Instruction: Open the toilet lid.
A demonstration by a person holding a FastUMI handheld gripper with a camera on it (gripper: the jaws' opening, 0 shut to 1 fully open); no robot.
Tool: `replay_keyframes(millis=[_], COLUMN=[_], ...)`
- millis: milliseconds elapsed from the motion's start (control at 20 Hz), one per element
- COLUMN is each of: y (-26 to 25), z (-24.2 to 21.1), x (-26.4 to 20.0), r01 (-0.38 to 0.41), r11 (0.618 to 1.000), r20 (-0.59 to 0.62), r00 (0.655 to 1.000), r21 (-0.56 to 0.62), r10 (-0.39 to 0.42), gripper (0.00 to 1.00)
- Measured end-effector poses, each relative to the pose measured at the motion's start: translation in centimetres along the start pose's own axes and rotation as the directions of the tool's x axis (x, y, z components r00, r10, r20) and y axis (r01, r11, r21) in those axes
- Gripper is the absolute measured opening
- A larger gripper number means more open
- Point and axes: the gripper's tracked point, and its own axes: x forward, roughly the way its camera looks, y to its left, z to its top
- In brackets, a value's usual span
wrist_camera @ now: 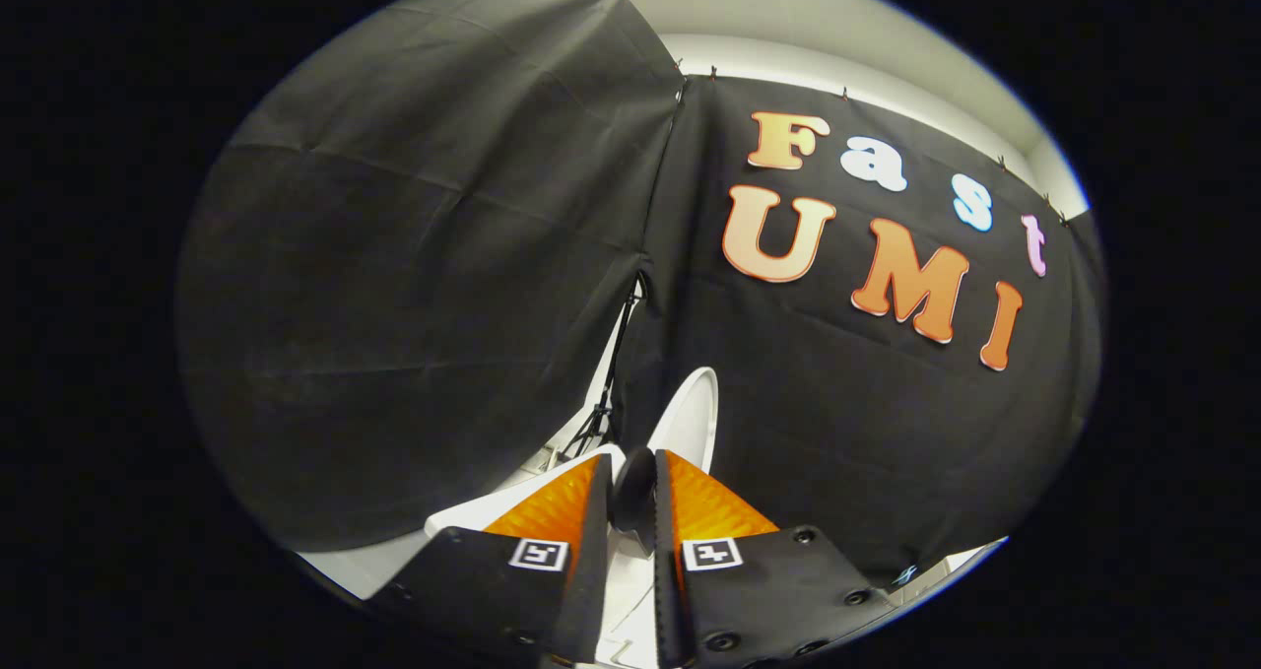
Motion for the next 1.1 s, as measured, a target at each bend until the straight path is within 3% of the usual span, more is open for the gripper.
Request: replay_keyframes(millis=[200,550,1100], y=[-0.7,-5.6,-25.0], z=[-0.8,3.9,6.0], x=[-0.1,-4.0,-9.1], r01=[-0.05,-0.099,0.094], r11=[0.994,0.978,0.951], r20=[-0.01,0.131,0.201], r00=[0.999,0.989,0.967], r21=[0.093,0.186,0.295], r10=[0.052,0.075,-0.158], gripper=[0.89,0.95,0.95])
